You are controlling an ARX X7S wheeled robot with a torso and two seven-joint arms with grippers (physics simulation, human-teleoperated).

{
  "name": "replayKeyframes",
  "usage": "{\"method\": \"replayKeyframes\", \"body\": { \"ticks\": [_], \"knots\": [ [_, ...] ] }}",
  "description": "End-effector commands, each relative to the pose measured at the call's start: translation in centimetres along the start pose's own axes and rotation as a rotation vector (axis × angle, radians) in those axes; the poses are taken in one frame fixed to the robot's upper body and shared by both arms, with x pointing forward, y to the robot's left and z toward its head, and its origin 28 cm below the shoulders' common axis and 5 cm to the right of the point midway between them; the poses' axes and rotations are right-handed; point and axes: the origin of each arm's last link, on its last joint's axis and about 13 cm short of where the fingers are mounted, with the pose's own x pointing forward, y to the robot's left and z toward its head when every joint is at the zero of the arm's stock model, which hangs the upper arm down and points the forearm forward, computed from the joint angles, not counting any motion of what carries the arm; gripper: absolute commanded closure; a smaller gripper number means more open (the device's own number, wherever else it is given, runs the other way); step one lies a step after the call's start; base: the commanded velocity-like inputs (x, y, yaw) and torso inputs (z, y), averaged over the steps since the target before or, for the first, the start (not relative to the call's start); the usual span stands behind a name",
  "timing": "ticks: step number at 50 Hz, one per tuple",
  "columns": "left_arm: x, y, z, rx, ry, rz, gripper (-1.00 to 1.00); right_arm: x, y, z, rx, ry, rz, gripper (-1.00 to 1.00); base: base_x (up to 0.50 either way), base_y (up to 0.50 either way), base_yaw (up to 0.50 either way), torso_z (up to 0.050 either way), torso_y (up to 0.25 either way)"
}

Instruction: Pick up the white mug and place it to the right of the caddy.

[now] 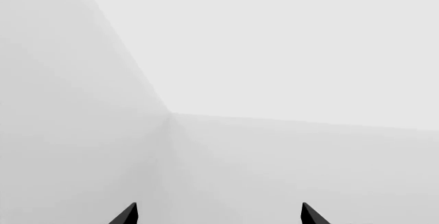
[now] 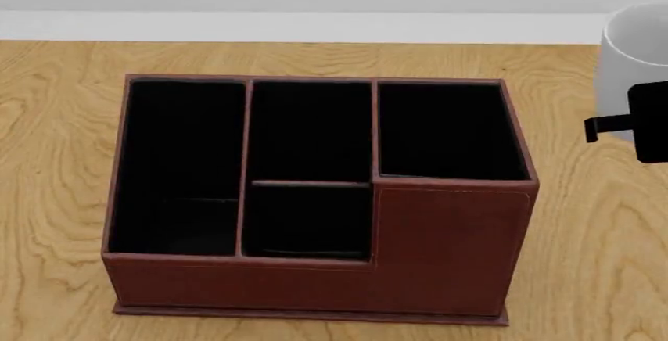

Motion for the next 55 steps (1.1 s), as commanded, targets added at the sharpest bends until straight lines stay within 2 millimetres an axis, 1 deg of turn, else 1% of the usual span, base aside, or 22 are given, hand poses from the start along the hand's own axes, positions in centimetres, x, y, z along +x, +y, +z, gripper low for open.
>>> {"method": "replayKeyframes", "body": {
  "ticks": [1, 9, 21, 28, 38, 40, 45, 51, 55],
  "knots": [
    [0.0, 0.1, 0.1, 0.012, 0.003, 0.002, -1.0, 2.3, 0.4, -1.6, 0.044, 0.015, 0.024, 1.0, 0.0, 0.0, 0.0, 0.0, 0.01],
    [0.1, 0.0, 0.0, 0.018, 0.006, -0.001, -1.0, 3.6, 0.3, -3.0, 0.076, 0.029, 0.033, 1.0, 0.0, 0.0, 0.0, 0.0, 0.0],
    [0.2, -0.4, -0.2, 0.021, 0.01, -0.01, -1.0, 4.9, -0.3, -4.6, 0.113, 0.043, 0.008, 1.0, 0.0, 0.0, 0.0, 0.0, 0.001],
    [0.3, -0.5, 0.1, 0.027, 0.007, -0.015, -1.0, 5.6, -0.3, -5.4, 0.126, 0.043, -0.006, 1.0, 0.0, 0.0, 0.0, 0.0, 0.0],
    [0.3, -0.7, 0.3, 0.039, 0.007, -0.02, -1.0, 7.1, 0.2, -6.6, 0.124, 0.057, -0.007, 1.0, 0.0, 0.0, 0.0, 0.0, 0.0],
    [0.3, -0.8, 0.3, 0.041, 0.007, -0.021, -1.0, 7.2, 0.1, -6.8, 0.118, 0.054, 0.017, 1.0, 0.0, 0.0, 0.0, 0.0, 0.0],
    [0.4, -1.0, 0.1, 0.039, 0.012, -0.028, -1.0, 7.5, -0.1, -7.3, 0.131, 0.062, -0.001, 1.0, 0.0, 0.0, 0.0, 0.0, 0.002],
    [0.6, -1.2, 0.0, 0.035, 0.012, -0.034, -1.0, 8.4, 0.4, -8.1, 0.129, 0.072, 0.011, 1.0, 0.0, 0.0, 0.0, 0.0, 0.0],
    [0.6, -1.2, 0.1, 0.041, 0.011, -0.035, -1.0, 9.3, 1.2, -8.8, 0.128, 0.085, 0.022, 1.0, 0.0, 0.0, 0.0, 0.0, 0.0]
  ]
}}
